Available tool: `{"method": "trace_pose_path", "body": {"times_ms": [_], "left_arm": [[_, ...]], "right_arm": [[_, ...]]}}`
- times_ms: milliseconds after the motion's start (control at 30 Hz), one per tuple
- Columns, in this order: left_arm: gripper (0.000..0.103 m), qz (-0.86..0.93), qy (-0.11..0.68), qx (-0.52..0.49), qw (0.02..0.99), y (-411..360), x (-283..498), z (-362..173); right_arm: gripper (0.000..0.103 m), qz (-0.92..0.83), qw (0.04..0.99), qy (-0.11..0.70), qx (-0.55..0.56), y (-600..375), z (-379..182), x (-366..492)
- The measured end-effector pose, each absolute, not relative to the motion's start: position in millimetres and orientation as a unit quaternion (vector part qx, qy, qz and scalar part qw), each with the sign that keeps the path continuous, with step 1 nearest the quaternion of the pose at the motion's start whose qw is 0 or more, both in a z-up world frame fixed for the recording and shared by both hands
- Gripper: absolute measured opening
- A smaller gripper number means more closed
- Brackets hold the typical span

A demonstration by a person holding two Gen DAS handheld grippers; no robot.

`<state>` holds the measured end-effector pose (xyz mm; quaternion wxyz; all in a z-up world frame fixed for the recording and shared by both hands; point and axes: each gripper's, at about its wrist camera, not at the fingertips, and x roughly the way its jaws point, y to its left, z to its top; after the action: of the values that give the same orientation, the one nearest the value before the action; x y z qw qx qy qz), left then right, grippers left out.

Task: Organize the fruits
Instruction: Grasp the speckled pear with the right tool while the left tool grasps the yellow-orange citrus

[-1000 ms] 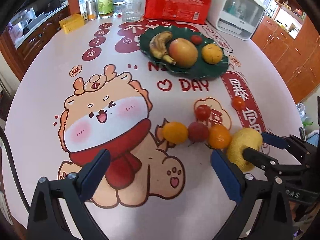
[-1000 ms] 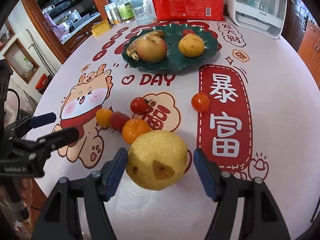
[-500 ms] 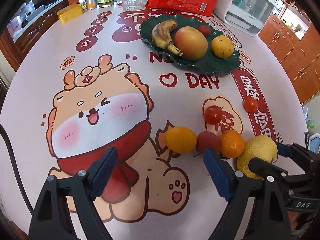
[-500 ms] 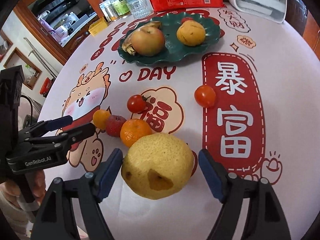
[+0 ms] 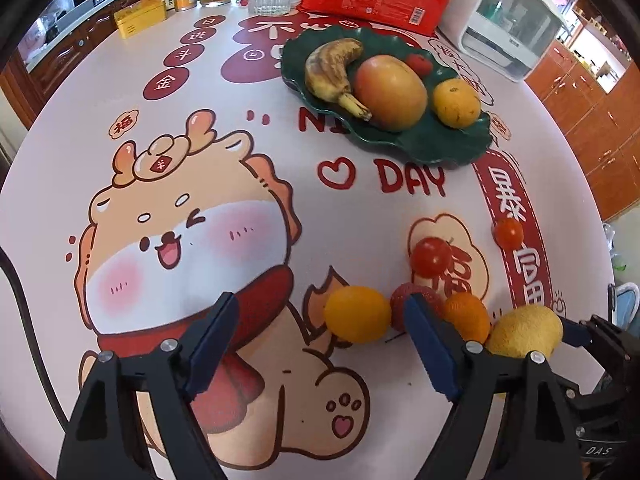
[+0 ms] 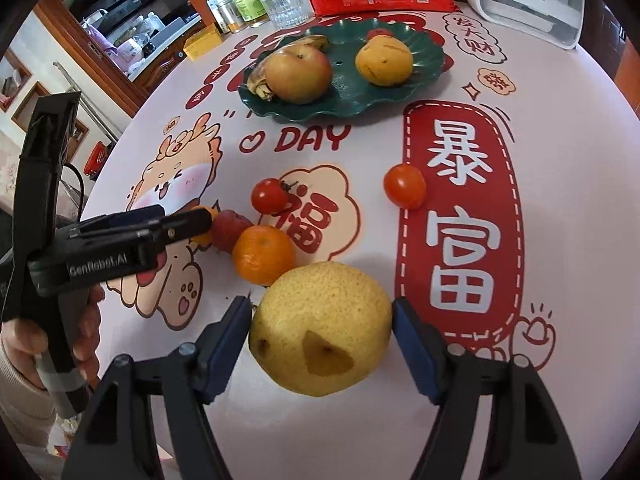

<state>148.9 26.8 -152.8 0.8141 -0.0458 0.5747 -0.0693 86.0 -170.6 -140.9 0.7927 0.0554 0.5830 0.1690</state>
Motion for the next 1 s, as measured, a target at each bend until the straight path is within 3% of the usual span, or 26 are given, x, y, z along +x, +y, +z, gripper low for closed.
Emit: {"method": "trace_pose_path", "body": {"times_ms": [500,700,767,867,1000], "left_arm": [[0.077,-0.087,0.59,-0.018,0.803,23,145,-157],[0.061,-0.112,0.589,-0.024,0.8,18,142,-157],[0.049,-0.127,0.588,-0.031,0.798,15,143,-157],[0.04,-0.142,0.589,-0.025,0.795,9,145,-159],[0.034,-0.145,0.591,-0.016,0.793,3,146,-164]], "right_arm": [[0.072,0.172,0.79,0.587,0.033,-172,-140,91],[0.072,0.175,0.789,0.588,0.023,-170,-140,93],[0.072,0.176,0.789,0.588,0.019,-169,-139,93],[0.072,0.176,0.788,0.589,0.016,-168,-139,94],[0.072,0.178,0.787,0.59,0.017,-168,-140,95]]}}
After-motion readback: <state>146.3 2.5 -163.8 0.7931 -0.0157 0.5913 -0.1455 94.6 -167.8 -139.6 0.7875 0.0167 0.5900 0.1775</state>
